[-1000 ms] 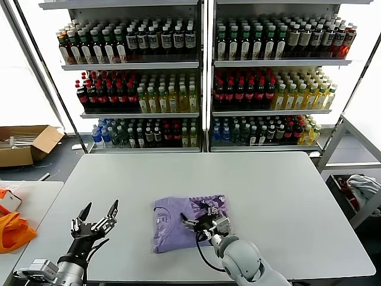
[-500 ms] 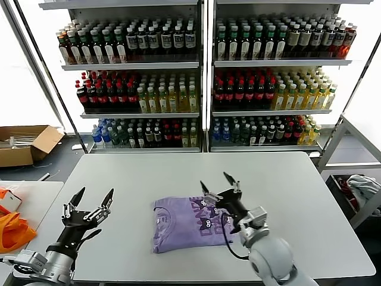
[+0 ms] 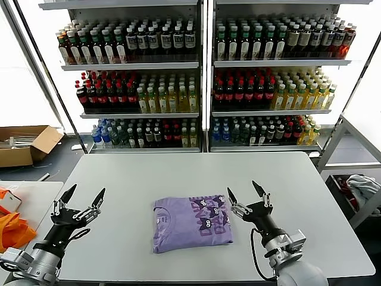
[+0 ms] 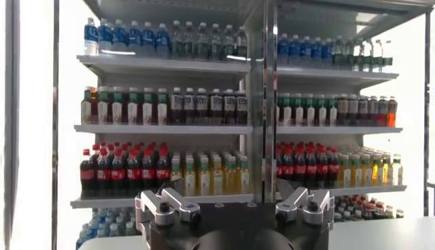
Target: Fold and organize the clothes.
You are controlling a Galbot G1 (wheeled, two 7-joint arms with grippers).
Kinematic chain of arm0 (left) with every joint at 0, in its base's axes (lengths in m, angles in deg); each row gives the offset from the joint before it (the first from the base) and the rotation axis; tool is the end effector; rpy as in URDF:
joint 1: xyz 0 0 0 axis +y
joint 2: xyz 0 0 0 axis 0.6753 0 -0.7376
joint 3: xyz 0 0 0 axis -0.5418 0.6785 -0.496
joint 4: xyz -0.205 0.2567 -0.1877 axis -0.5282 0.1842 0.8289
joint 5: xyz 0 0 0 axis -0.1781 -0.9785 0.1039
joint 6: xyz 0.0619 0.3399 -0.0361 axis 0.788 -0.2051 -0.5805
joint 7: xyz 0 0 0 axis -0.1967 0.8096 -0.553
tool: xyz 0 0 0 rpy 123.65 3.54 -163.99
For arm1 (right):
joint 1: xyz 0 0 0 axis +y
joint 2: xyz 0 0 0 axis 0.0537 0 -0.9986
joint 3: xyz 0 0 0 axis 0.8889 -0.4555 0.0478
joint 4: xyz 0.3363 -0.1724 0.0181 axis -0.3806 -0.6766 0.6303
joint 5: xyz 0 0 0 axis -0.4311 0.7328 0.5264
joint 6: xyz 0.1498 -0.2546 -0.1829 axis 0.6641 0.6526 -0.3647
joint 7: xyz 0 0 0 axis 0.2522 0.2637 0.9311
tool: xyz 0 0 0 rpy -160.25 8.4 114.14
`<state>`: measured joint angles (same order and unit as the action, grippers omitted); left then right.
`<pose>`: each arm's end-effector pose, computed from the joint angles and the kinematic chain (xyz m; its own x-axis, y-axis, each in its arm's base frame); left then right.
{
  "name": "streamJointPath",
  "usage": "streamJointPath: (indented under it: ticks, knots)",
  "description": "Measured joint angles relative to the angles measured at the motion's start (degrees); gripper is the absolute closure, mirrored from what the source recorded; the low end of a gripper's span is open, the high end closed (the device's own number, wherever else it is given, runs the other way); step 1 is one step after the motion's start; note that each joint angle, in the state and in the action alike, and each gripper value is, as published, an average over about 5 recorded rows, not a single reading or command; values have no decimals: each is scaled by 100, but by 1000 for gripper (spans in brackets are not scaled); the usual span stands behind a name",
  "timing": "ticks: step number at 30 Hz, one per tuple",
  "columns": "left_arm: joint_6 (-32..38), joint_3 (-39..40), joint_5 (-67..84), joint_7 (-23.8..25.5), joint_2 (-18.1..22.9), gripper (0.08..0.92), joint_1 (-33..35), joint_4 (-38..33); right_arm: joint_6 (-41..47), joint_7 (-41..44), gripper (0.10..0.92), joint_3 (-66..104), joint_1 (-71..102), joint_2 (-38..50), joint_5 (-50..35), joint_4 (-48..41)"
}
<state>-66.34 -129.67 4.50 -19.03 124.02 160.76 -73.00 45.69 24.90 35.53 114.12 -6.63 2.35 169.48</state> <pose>0.1575 0.1593 -0.2525 -0.9827 0.1845 -0.0164 0.1849 0.9822 -0.0326 0.2037 -0.0420 -0.2764 -0.9467 -0.3210 0.0253 -0.3196 0.9463 0.0494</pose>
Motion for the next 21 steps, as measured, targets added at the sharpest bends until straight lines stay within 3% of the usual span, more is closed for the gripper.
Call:
streamJointPath:
  ticks: [21]
  knots:
    - [-61, -768, -225, 797, 43, 177, -59, 206, -148, 360, 203, 40, 361, -135, -72, 45]
